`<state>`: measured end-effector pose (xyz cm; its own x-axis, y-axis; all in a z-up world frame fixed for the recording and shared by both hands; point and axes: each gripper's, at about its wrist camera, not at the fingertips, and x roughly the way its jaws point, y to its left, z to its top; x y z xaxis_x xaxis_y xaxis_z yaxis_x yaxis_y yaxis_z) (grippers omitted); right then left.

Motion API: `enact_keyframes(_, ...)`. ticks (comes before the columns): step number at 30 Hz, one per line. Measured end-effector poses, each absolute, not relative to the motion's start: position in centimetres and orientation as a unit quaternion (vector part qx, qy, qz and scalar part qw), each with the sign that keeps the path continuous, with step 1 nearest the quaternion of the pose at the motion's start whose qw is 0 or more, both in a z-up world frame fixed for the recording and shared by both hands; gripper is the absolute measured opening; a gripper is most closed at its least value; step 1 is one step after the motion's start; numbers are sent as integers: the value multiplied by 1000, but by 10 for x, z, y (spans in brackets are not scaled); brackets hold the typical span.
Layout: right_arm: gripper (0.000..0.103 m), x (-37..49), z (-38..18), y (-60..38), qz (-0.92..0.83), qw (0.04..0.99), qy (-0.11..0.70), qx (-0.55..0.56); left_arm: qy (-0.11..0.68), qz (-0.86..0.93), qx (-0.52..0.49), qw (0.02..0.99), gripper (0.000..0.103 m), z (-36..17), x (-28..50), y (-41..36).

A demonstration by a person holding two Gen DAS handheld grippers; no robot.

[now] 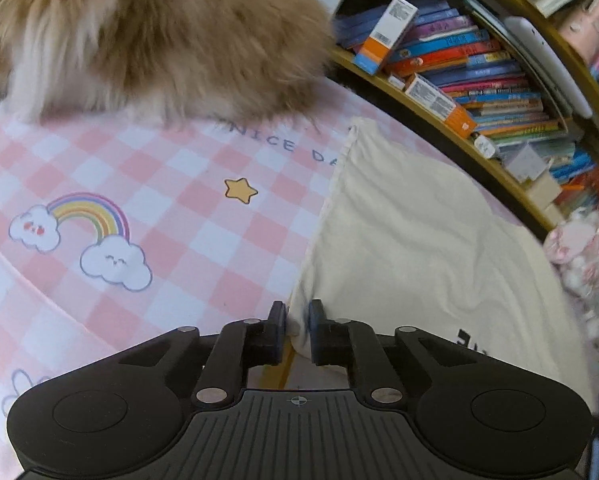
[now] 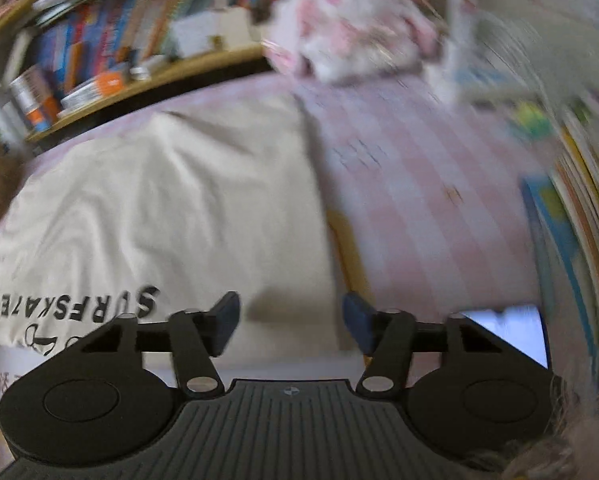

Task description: Fold clothes

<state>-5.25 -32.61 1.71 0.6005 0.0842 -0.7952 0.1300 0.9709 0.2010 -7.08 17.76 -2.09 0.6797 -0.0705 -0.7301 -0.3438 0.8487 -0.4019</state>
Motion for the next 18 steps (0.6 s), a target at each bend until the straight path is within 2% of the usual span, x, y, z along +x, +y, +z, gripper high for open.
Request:
enact_keyframes(4,43,-64,7,-337,-37,872,454,180,357,99,-234,899,7,-2,-75,188)
enact_keyframes(6,41,-67,3,-336,-31,866,457,198,368,82,-197,905,7,0,-72,185)
enact_keyframes(7,37,-66,3,-333,-27,867,458,196,375,74,-185,905,7,0,-71,183)
enact_keyframes(8,25,-66,3,-331,-23,867,458,194,378,72,-183,905,7,-2,-71,183)
enact_keyframes(11,13,-65,4,-322,-12,868,461,184,379,77,-198,901,7,-7,-75,184)
enact_keyframes(13,10,-61,9,-318,-8,872,460,166,371,69,-200,904,7,3,-80,181)
enact_keyframes(18,10,-82,81,-321,12,921,365,135,355,42,-186,915,7,25,-96,173)
